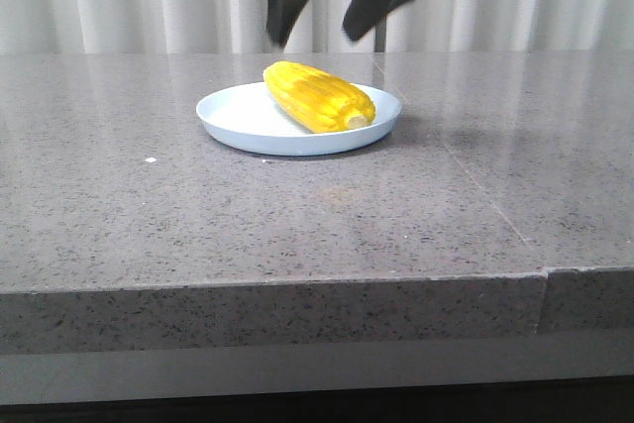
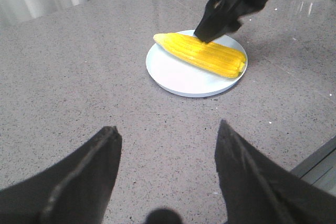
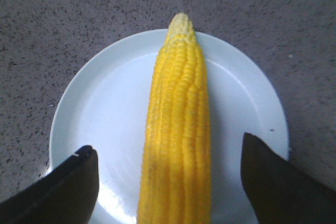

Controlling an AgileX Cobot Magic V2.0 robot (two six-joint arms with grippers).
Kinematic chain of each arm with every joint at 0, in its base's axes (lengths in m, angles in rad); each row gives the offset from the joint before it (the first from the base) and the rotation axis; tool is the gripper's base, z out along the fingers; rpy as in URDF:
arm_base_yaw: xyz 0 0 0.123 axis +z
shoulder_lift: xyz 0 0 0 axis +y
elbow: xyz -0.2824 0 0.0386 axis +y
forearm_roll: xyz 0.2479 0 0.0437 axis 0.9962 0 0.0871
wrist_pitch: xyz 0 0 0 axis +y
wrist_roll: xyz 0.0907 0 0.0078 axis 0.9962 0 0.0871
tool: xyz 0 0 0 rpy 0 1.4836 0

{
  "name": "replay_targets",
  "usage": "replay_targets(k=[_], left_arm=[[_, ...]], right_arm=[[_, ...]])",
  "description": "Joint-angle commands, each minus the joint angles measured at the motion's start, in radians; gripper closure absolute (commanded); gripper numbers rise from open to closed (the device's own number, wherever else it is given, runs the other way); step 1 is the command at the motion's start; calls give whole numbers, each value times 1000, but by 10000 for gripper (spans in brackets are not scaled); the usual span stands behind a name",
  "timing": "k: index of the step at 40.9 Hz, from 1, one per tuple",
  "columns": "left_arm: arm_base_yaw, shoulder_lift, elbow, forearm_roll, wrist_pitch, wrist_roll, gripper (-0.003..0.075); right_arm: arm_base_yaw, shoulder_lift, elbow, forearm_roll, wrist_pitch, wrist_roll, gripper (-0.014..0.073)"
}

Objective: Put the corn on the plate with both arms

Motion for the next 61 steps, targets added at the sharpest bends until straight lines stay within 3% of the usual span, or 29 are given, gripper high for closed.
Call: replay_targets(k=[1, 7, 28, 39, 49, 54, 61], left_arm=[[-8, 5, -26, -5, -74, -1, 334], [-8, 5, -26, -5, -74, -1, 334], [-8, 5, -26, -5, -74, -1, 334], [-8, 5, -26, -5, -74, -1, 335], [-8, 5, -26, -5, -74, -1, 335], [-8, 5, -26, -5, -74, -1, 391], [-8, 5, -26, -5, -74, -1, 563]], right_arm=[[-3, -148, -10, -62, 28, -3, 13], [-3, -308, 91, -113, 51, -3, 13], [-3, -937, 575, -113, 71, -4, 13], [-3, -1190, 696, -112, 182, -4, 13], [-3, -1270, 714, -112, 213, -4, 20], [-3, -1270, 714, -112, 213, -4, 143], [-3, -1270, 714, -112, 212, -4, 451]])
